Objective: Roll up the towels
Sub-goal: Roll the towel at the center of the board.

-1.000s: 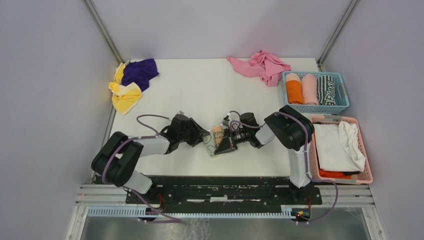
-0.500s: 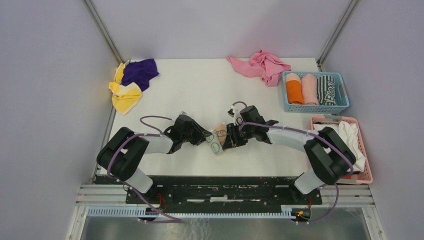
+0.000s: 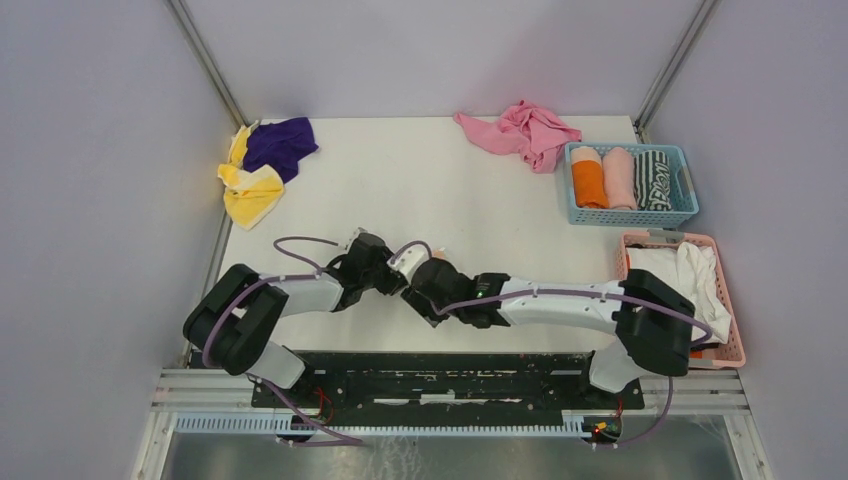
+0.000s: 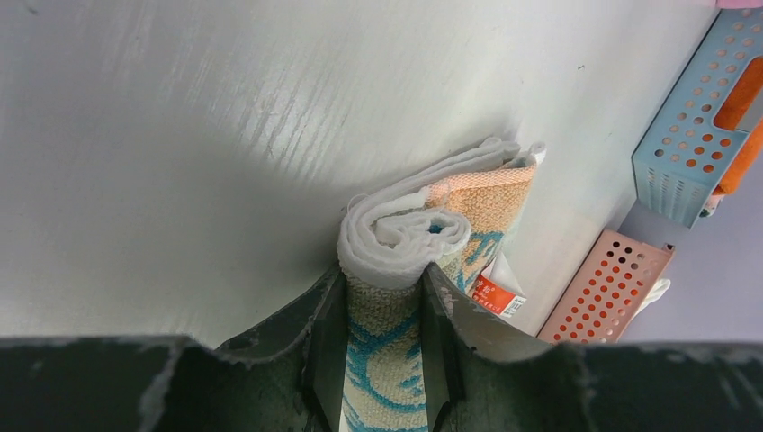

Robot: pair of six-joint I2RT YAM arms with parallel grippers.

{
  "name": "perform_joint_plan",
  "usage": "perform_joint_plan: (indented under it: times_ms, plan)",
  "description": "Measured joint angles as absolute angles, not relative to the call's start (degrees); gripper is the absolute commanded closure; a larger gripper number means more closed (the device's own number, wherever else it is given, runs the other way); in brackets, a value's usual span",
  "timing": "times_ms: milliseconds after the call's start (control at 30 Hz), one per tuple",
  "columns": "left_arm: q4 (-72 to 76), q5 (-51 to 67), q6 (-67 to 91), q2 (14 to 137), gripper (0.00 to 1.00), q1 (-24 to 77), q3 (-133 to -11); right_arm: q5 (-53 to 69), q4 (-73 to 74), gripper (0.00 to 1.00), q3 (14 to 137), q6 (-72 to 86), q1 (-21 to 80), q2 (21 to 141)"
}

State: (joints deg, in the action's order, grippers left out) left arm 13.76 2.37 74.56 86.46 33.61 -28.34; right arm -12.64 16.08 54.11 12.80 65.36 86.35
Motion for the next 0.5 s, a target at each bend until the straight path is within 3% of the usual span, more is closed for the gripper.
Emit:
perform_joint_plan:
  times_ms: [167,500]
  plan:
    - [12.2,1.4,74.6,85.3,0.62,33.8,-28.1,-19.9,15.8,0.41,57.6,8.5,70.3,94.3]
    - [11.7,0.9,74.7,84.6,0.62,33.9,-27.7,-26.7,17.9,0.42,61.6,7.1,70.5,104.4]
